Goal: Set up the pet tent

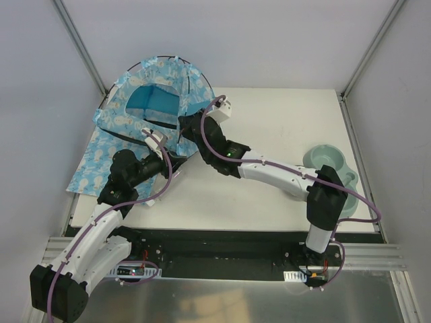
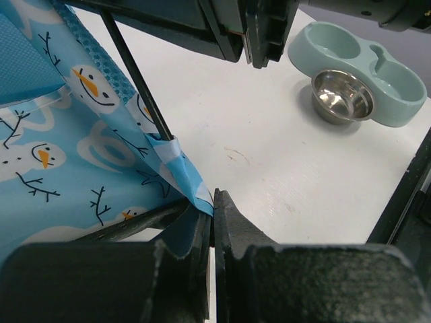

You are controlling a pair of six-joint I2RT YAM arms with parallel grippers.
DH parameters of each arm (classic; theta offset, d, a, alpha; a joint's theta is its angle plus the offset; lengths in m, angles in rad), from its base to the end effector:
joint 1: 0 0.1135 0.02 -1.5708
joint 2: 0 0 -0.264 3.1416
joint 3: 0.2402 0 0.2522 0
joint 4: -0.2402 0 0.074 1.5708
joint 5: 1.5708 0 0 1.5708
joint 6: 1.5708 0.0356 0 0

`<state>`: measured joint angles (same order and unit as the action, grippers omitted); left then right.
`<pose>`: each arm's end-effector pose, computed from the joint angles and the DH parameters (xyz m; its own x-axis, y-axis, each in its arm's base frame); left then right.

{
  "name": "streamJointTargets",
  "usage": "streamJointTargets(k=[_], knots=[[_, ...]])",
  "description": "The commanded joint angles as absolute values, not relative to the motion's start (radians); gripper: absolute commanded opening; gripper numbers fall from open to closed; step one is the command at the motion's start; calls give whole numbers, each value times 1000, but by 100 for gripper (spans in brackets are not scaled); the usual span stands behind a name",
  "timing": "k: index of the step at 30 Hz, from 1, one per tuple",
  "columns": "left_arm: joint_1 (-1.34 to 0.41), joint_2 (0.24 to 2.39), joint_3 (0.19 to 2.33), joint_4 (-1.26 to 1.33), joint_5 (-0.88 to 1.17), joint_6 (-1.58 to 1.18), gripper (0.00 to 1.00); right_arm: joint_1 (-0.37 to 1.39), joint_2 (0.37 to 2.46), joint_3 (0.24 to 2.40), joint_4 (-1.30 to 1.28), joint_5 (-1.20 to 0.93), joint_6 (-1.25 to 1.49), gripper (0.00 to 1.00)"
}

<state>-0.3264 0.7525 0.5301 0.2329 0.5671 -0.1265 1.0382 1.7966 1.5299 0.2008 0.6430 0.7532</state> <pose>0.1676 -0.0769 0.2995 -0.0884 -0.0824 -0.9927 0.7743 0.6213 -0.1206 0.2385 0.3626 0.3574 -0.2882 0.5891 -0.7549 -0.2585 0.7113 0.6537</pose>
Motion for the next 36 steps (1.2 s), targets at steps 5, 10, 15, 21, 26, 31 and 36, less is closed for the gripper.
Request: streamJointTargets(k=[5, 10, 15, 21, 26, 31, 36], knots=[[-354, 716, 551, 195, 670, -166, 0, 1031, 1809, 1491, 276, 793, 621, 0], [-354, 712, 552, 190, 696, -172, 0, 1034, 1819, 1500, 307, 808, 565, 0], [-354, 719, 558, 189, 704, -170, 0, 1038, 1818, 1494, 354, 698, 541, 0], [-354, 733, 569, 189, 704, -166, 0, 1046, 1807, 1476, 393, 612, 534, 0], [-354, 732, 578, 189, 698, -164, 0, 1057, 1815, 1463, 394, 607, 506, 0], [-354, 730, 587, 189, 698, -166, 0, 1075, 1825, 1445, 403, 646, 465, 0], [-354, 724, 588, 190, 712, -173, 0, 1081, 1848, 1459, 408, 693, 431, 0]])
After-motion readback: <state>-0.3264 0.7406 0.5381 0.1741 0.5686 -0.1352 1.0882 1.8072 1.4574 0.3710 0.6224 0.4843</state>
